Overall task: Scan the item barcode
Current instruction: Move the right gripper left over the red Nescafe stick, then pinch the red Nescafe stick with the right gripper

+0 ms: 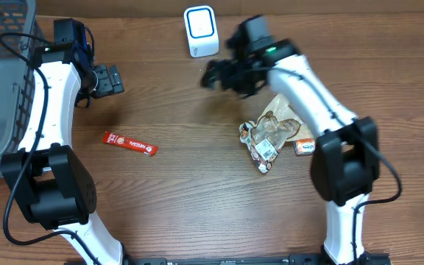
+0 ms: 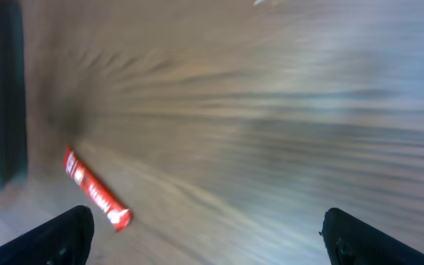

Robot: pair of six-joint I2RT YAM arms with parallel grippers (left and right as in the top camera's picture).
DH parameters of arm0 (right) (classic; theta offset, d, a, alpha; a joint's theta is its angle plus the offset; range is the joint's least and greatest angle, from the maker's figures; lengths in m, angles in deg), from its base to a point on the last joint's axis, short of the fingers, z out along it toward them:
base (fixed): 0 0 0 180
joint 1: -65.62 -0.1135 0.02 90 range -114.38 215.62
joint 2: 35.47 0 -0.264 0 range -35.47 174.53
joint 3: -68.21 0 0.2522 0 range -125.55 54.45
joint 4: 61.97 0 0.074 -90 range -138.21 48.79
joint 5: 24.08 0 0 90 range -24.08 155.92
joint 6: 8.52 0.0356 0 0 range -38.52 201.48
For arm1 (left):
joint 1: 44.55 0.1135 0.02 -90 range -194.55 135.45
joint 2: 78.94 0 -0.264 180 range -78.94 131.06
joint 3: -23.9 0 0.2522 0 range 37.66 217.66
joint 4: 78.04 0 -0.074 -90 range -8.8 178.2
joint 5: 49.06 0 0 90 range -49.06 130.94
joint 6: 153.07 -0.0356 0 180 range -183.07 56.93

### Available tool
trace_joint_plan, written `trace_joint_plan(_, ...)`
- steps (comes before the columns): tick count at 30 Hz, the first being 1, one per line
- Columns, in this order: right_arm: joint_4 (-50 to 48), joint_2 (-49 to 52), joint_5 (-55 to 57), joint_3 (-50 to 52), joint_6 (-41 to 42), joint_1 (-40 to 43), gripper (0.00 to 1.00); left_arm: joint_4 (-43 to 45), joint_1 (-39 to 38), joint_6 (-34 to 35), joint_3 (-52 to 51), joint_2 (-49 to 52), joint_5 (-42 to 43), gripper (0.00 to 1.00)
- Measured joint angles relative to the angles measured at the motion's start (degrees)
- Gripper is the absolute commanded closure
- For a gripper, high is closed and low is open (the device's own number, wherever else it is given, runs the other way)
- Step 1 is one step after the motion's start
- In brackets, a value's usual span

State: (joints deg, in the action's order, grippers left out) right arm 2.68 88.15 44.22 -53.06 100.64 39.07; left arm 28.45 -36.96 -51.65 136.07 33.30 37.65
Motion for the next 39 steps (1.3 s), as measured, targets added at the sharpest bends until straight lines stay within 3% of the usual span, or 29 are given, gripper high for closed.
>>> trace_joint_plan(5, -2.86, 0.00, 5.70, 0.04, 0.37, -13.05, 0.00, 0.00, 0.00, 0.00, 0.00, 0.00, 0.00, 0.00)
trace_joint_plan(11, -6.23, 0.00, 12.28, 0.07, 0.35, -24.09, 0.11, 0.00, 0.00, 0.00, 0.00, 0.00, 0.00, 0.00)
trace_joint_plan(15, -8.11, 0.00, 20.24, 0.07, -1.81, -29.09, 0.24, 0.00, 0.00, 0.00, 0.00, 0.00, 0.00, 0.00)
trace_joint_plan(28, -13.00, 8.35, 24.44, 0.09, -5.38, -30.45, 0.25, 0.00, 0.00, -0.02, 0.00, 0.00, 0.00, 0.00)
trace_joint_plan(31, -14.40, 11.47, 22.95, 0.24, -6.49, -30.45, 0.35, 0.00, 0.00, 0.00, 0.00, 0.00, 0.00, 0.00)
trace_joint_plan(32, -14.47, 12.00, 22.64, 0.24, -6.67, -30.45, 0.48, 0.00, 0.00, 0.00, 0.00, 0.00, 0.00, 0.00)
trace_joint_plan(34, -14.43, 12.83, 22.36, 0.26, -7.17, -30.42, 0.63, 0.00, 0.00, 0.00, 0.00, 0.00, -0.02, 0.00)
trace_joint_plan(36, -13.57, 12.85, 21.92, 0.26, -7.67, -30.25, 0.73, 0.00, 0.00, 0.00, 0.00, 0.00, 0.00, 0.00)
trace_joint_plan(37, -13.16, 12.85, 21.70, 0.26, -7.32, -30.01, 0.84, 0.00, 0.00, 0.00, 0.00, 0.00, 0.00, 0.00)
trace_joint_plan(39, -11.76, 12.85, 21.53, 0.15, -7.30, -29.40, 0.92, -0.02, 0.00, -0.02, 0.00, 0.00, 0.00, 0.00)
